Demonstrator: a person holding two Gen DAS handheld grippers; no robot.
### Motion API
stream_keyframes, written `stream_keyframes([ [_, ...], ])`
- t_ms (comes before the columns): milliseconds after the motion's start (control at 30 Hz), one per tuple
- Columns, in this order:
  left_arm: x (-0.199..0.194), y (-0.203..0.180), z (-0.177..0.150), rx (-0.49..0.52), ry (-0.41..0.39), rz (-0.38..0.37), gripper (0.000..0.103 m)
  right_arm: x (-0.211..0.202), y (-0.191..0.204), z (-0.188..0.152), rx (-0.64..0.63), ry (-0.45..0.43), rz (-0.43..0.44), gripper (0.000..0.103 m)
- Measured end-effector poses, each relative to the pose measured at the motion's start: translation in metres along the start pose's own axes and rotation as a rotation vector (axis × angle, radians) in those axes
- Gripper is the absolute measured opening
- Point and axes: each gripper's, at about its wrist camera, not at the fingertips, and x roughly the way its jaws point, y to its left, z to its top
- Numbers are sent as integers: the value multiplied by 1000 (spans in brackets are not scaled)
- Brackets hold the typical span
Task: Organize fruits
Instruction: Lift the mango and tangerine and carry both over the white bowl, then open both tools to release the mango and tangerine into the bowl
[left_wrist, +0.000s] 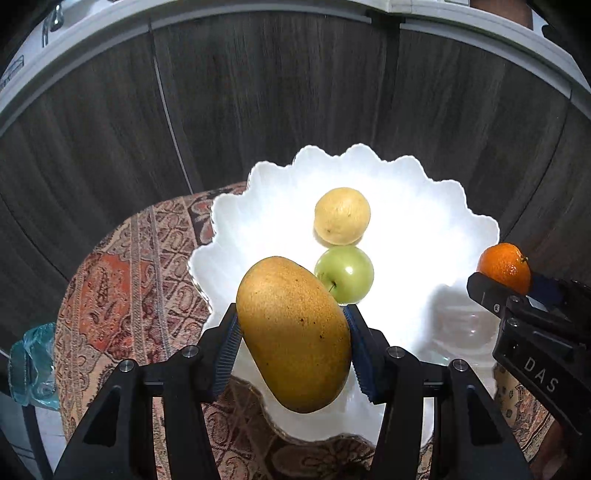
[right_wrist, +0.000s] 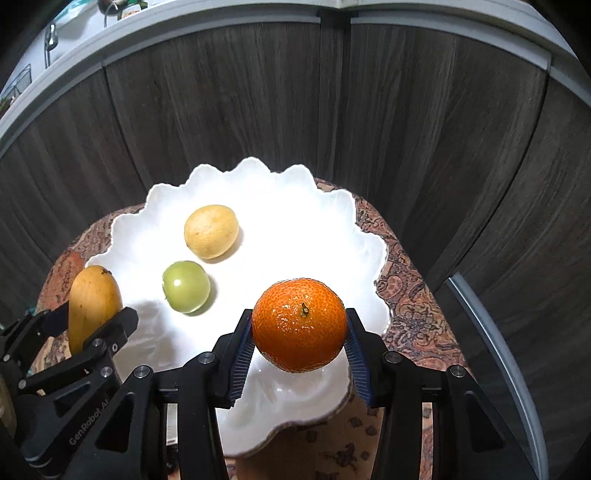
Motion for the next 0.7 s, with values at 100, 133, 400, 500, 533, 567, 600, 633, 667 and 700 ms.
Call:
stream_keyframes([
  [100, 6, 1, -1, -4, 20, -4, 54, 5, -1, -1, 0, 9, 2, 48],
  [133, 7, 2, -2, -8, 23, -5, 54, 7, 0, -2, -1, 13, 2, 48],
  [400, -1, 5, -1, -1, -8, 27, 67, 10, 0, -4, 1, 22, -1, 49],
  [500, -6, 7, 0, 3, -21, 34, 70, 6, -1, -4, 2, 10, -18, 63],
  [533, -8, 7, 1, 4, -22, 36, 71, 2, -1, -3, 0, -5, -33, 74],
  [567, -9, 8, 1, 4, -24, 36, 72, -1, -1, -3, -1, -20, -45, 79],
  [600, -11, 9, 0, 2, -26, 34, 75, -5, -1, -2, 0, -36, -52, 84],
  [633, -12, 9, 1, 0, -27, 34, 76, -8, -1, -1, 1, -45, -58, 86],
  [667, -15, 10, 1, -1, -30, 33, 80, -11, -1, -1, 3, -52, -65, 87],
  [700, -17, 10, 1, -3, -33, 34, 84, -13, -2, 0, 6, -58, -70, 88],
])
